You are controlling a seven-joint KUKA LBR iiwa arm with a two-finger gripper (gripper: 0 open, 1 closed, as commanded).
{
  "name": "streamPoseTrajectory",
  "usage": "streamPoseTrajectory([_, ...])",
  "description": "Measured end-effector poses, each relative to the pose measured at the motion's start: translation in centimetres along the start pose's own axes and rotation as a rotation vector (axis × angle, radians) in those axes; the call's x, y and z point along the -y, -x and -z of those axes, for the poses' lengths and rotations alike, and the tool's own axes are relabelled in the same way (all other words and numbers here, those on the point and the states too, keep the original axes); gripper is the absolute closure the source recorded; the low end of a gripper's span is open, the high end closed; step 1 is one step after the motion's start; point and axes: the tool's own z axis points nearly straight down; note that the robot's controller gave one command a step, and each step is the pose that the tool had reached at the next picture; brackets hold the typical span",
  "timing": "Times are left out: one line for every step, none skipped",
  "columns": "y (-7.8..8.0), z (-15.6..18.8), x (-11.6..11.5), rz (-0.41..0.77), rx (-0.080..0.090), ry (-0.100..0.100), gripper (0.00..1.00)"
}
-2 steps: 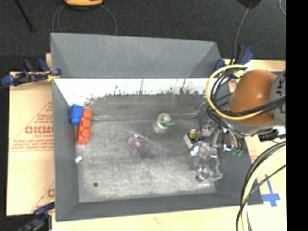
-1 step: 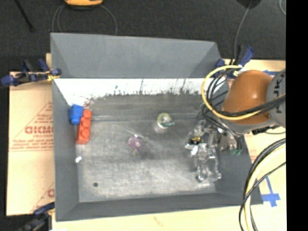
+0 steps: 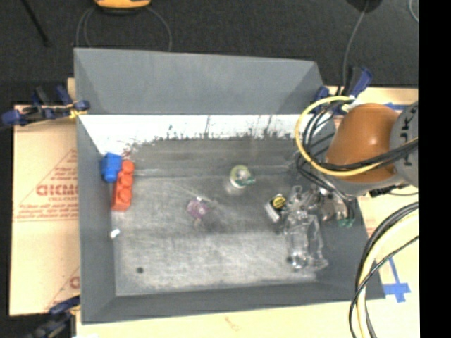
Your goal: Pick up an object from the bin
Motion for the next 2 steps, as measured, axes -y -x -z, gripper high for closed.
streamPoseTrajectory([-0.33,12.11,0.78,0.338,-0.007,-0.021,1.00])
streamPoseTrajectory([-0.42,11.82,0.66,0.334,-0.011,-0.016,0.00])
